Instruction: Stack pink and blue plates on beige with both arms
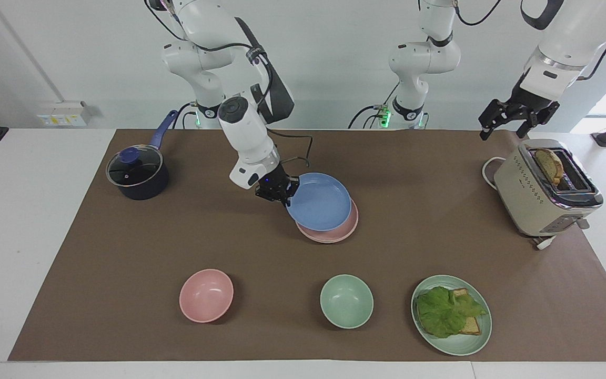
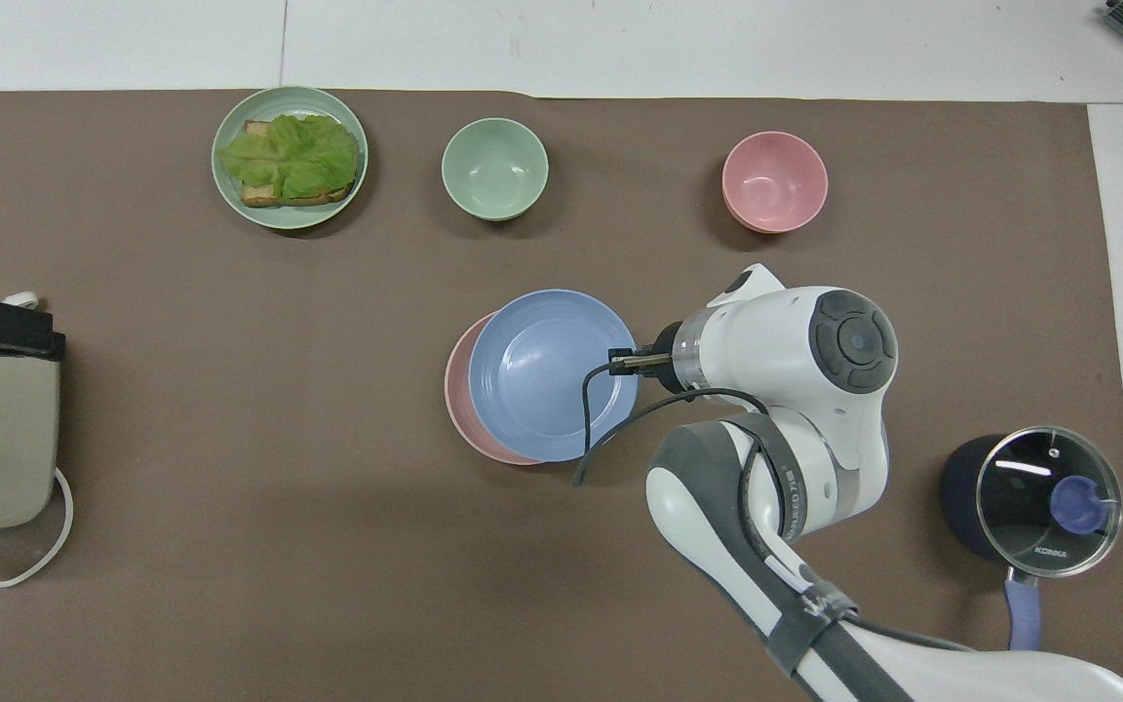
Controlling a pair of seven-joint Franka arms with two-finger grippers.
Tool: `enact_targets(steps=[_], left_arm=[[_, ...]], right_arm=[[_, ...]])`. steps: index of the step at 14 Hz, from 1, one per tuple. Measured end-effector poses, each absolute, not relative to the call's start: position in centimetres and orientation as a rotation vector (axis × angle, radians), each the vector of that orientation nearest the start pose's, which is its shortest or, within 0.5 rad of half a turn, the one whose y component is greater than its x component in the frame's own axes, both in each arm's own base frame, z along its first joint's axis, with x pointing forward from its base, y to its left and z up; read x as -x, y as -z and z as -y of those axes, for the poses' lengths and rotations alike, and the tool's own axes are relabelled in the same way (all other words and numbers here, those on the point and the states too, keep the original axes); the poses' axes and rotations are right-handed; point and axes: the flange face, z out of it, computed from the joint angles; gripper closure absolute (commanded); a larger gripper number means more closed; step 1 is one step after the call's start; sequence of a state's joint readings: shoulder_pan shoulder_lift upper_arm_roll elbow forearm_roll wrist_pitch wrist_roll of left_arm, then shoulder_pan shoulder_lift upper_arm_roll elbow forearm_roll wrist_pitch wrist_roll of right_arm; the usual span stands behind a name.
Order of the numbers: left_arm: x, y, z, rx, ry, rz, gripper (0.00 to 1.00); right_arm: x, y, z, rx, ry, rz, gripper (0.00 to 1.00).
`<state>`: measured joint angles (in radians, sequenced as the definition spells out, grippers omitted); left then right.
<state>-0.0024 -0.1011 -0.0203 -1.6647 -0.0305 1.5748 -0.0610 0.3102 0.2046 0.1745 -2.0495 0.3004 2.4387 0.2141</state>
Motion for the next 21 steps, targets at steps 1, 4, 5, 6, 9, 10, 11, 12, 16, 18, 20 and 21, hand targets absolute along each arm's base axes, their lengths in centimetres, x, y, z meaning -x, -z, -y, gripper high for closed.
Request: enact_targets(steps=[1,4,5,6,9,10,11,12,16,18,20,21], left_arm=[[-52.3,-63.5,1.6,3.170,0.016,0.061,0.00],[-52.3,-63.5,1.6,3.170,0.016,0.061,0.00],[-52.3,-63.5,1.6,3.170,0.016,0.061,0.00],[-52.3,-63.5,1.6,3.170,0.016,0.061,0.00],[-52.3,-63.5,1.6,3.170,0.016,0.061,0.00],[-52.3,-63.5,1.6,3.170,0.016,0.061,0.00],[-52.3,-63.5,1.6,3.170,0.016,0.061,0.00],[-52.3,-63.5,1.6,3.170,0.016,0.061,0.00],[-52.3,-63.5,1.6,3.170,0.016,0.061,0.00],[-52.3,-63.5,1.6,3.170,0.016,0.061,0.00],[-52.3,-63.5,1.6,3.170,0.016,0.061,0.00],[-52.3,-63.5,1.6,3.170,0.016,0.061,0.00]], right_arm=[[-53.1,-35.4,-28.3,2.840,0.129,0.078,1.00],[-53.2,-34.2,-28.4,2.844,0.120,0.075,1.00],[-53.2,-33.9,-28.5,2.846,0.113,0.077,1.00],[-53.1,-33.7,-28.6,2.846,0.110,0.078,1.00],[-53.4,-33.7,-28.5,2.842,0.134,0.072,1.00],[-53.4,-33.7,-28.5,2.842,0.136,0.071,1.00],[-53.4,-33.7,-28.5,2.842,0.136,0.071,0.92],[-53.4,-33.7,-28.5,2.842,0.136,0.071,0.87],[-53.6,-33.9,-28.5,2.837,0.153,0.068,0.26],[-54.1,-34.6,-28.6,2.828,0.181,0.065,0.15],[-54.9,-35.7,-28.3,2.818,0.213,0.051,0.00],[-55.4,-36.4,-27.7,2.813,0.232,0.028,0.00]])
